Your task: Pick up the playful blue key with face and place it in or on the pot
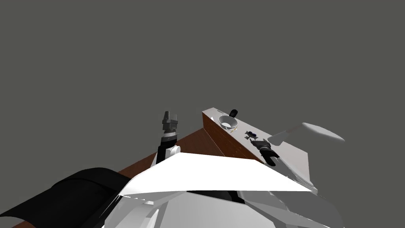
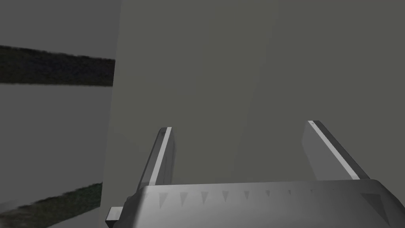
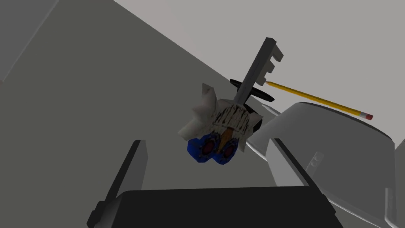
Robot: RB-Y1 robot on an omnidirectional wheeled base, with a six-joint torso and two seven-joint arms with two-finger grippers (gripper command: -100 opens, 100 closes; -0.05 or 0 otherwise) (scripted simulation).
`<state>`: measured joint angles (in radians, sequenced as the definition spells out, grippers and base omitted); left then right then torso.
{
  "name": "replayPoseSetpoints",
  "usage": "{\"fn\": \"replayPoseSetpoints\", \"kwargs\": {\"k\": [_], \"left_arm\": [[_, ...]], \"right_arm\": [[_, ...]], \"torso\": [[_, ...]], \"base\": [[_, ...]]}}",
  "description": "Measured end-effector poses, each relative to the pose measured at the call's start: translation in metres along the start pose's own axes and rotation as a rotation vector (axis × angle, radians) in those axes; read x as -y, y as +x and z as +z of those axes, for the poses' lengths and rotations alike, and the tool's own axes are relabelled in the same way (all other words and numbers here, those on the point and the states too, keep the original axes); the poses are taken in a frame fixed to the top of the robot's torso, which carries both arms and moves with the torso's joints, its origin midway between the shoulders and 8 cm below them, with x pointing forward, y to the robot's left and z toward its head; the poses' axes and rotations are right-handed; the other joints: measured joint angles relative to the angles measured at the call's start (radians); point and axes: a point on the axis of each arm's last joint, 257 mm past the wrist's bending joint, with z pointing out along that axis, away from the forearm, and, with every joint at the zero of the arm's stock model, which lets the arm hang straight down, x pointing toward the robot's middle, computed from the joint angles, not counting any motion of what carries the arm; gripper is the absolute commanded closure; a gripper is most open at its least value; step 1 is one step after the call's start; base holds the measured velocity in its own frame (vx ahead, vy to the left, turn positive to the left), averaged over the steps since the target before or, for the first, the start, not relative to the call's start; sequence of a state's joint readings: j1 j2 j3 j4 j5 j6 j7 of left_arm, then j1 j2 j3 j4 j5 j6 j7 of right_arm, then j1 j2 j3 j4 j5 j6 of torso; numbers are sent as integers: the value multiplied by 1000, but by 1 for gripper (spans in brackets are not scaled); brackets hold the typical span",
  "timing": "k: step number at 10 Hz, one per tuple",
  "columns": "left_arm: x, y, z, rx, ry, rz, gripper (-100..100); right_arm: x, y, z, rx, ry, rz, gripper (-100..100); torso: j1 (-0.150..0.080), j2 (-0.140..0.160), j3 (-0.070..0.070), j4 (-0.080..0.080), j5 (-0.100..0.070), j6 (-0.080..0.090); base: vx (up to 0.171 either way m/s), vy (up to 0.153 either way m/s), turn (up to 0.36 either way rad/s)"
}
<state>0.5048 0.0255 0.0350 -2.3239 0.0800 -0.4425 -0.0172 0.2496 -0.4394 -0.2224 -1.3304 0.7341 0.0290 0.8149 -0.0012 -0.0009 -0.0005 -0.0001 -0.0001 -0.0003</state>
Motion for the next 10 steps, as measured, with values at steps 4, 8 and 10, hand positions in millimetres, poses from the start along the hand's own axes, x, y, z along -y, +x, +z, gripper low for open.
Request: {"fn": "replayPoseSetpoints", "kwargs": {"k": [4, 8, 10], "left_arm": [[0, 0, 0, 0, 0, 0, 0], [0, 0, 0, 0, 0, 0, 0], [0, 0, 0, 0, 0, 0, 0]], "right_arm": [[19, 35, 0, -77, 17, -161, -100], [29, 51, -1, -112, 25, -232, -100], [14, 49, 0, -108, 20, -232, -100]], "torso": [[0, 0, 0, 0, 0, 0], [1, 0, 0, 0, 0, 1], [-5, -4, -2, -1, -1, 1]], "base": [[-2, -12, 145], [8, -16, 15], [65, -79, -17]]}}
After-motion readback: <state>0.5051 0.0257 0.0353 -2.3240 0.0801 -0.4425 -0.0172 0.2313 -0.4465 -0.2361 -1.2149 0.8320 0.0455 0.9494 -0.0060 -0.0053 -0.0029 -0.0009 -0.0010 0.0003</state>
